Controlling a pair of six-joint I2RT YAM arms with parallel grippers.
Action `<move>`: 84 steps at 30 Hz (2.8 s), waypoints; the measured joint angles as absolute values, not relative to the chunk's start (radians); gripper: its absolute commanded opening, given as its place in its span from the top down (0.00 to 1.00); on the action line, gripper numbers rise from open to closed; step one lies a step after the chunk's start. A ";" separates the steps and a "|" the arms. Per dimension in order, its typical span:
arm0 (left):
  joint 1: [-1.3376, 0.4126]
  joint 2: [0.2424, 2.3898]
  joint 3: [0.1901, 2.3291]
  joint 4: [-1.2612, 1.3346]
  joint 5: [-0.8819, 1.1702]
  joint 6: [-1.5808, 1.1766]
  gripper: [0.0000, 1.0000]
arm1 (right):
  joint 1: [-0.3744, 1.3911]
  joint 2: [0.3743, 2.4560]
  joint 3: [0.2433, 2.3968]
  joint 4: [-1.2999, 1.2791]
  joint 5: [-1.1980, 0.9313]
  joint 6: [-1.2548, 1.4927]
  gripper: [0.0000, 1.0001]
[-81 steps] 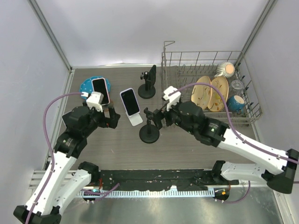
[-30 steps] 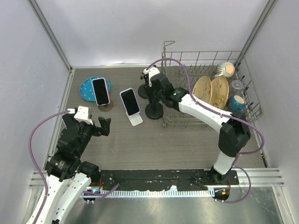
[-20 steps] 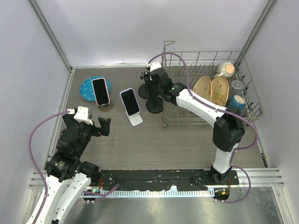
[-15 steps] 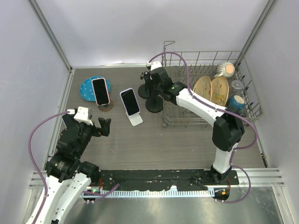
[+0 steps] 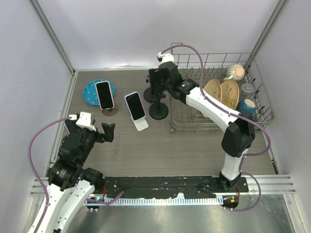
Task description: Remove the phone from the phone stand
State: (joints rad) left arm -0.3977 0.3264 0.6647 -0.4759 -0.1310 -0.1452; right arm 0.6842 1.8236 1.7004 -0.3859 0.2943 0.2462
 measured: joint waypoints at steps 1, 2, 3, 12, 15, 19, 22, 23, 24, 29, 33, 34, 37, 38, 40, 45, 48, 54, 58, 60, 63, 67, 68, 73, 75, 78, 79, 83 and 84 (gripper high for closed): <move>-0.398 0.325 0.665 -0.476 -0.131 -0.145 0.00 | 0.678 1.823 1.709 -0.388 0.316 0.254 0.14; -0.399 0.324 0.665 -0.476 -0.131 -0.145 0.00 | 0.673 1.823 1.715 -0.389 0.332 0.262 0.14; -0.399 0.323 0.665 -0.476 -0.131 -0.145 0.00 | 0.669 1.823 1.725 -0.390 0.356 0.270 0.16; -0.405 0.315 0.665 -0.476 -0.131 -0.145 0.00 | 0.640 1.847 1.838 -0.403 0.428 0.341 0.22; -0.406 0.314 0.665 -0.476 -0.131 -0.145 0.00 | 0.640 1.889 1.893 -0.397 0.419 0.361 0.24; -0.408 0.310 0.664 -0.476 -0.132 -0.145 0.00 | 0.640 1.971 1.972 -0.406 0.406 0.384 0.25; -0.411 0.307 0.664 -0.476 -0.134 -0.145 0.00 | 0.640 2.032 2.024 -0.425 0.405 0.400 0.26; -0.411 0.305 0.664 -0.476 -0.135 -0.145 0.00 | 0.640 2.049 2.036 -0.440 0.406 0.404 0.27; -0.411 0.305 0.664 -0.476 -0.136 -0.145 0.00 | 0.640 2.064 2.045 -0.451 0.406 0.409 0.28; -0.413 0.304 0.664 -0.476 -0.139 -0.145 0.00 | 0.640 2.099 2.051 -0.484 0.409 0.430 0.33; -0.418 0.304 0.663 -0.476 -0.139 -0.145 0.00 | 0.640 2.109 2.051 -0.487 0.407 0.441 0.40; -0.419 0.304 0.663 -0.476 -0.139 -0.145 0.00 | 0.640 2.111 2.051 -0.486 0.405 0.443 0.42; -0.420 0.304 0.663 -0.476 -0.139 -0.145 0.00 | 0.640 2.119 2.049 -0.466 0.397 0.447 0.50; -0.420 0.304 0.662 -0.476 -0.139 -0.145 0.00 | 0.640 2.122 2.049 -0.459 0.395 0.447 0.55; -0.422 0.304 0.661 -0.476 -0.139 -0.145 0.00 | 0.640 2.127 2.049 -0.444 0.391 0.447 0.60; -0.424 0.304 0.659 -0.476 -0.139 -0.145 0.00 | 0.635 2.133 2.049 -0.413 0.381 0.437 0.79; -0.425 0.304 0.659 -0.476 -0.139 -0.145 0.00 | 0.635 2.135 2.049 -0.406 0.375 0.408 0.89; -0.429 0.304 0.659 -0.476 -0.139 -0.145 0.00 | 0.638 2.135 2.032 -0.360 0.352 0.355 0.99; -0.430 0.304 0.658 -0.476 -0.140 -0.145 0.01 | 0.641 2.134 2.018 -0.323 0.346 0.319 0.99; -0.430 0.304 0.658 -0.476 -0.140 -0.145 0.00 | 0.642 2.135 2.013 -0.305 0.344 0.301 0.99; -0.430 0.304 0.658 -0.476 -0.140 -0.145 0.00 | 0.643 2.134 2.013 -0.290 0.337 0.270 0.99; -0.430 0.304 0.658 -0.476 -0.140 -0.145 0.00 | 0.647 2.134 2.013 -0.253 0.324 0.239 0.99; -0.430 0.304 0.658 -0.476 -0.140 -0.145 0.00 | 0.648 2.134 2.013 -0.240 0.322 0.230 0.99; -0.430 0.304 0.658 -0.477 -0.142 -0.145 0.00 | 0.651 2.128 2.005 -0.169 0.311 0.201 0.99; -0.430 0.305 0.658 -0.477 -0.143 -0.145 0.00 | 0.652 2.111 1.979 -0.141 0.307 0.194 0.99; -0.430 0.305 0.658 -0.477 -0.146 -0.145 0.00 | 0.652 2.061 1.921 -0.108 0.303 0.185 0.99; -0.430 0.305 0.658 -0.477 -0.147 -0.145 0.00 | 0.653 2.040 1.902 -0.101 0.303 0.182 0.99; -0.430 0.307 0.658 -0.477 -0.147 -0.145 0.00 | 0.653 1.948 1.823 -0.069 0.304 0.178 0.99; -0.430 0.307 0.658 -0.476 -0.147 -0.145 0.00 | 0.653 1.928 1.805 -0.060 0.303 0.178 0.99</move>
State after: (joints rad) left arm -0.4301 0.3069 0.6579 -0.4763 -0.1474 -0.1452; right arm 0.6525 1.9278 1.8053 -0.0601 0.3035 0.1783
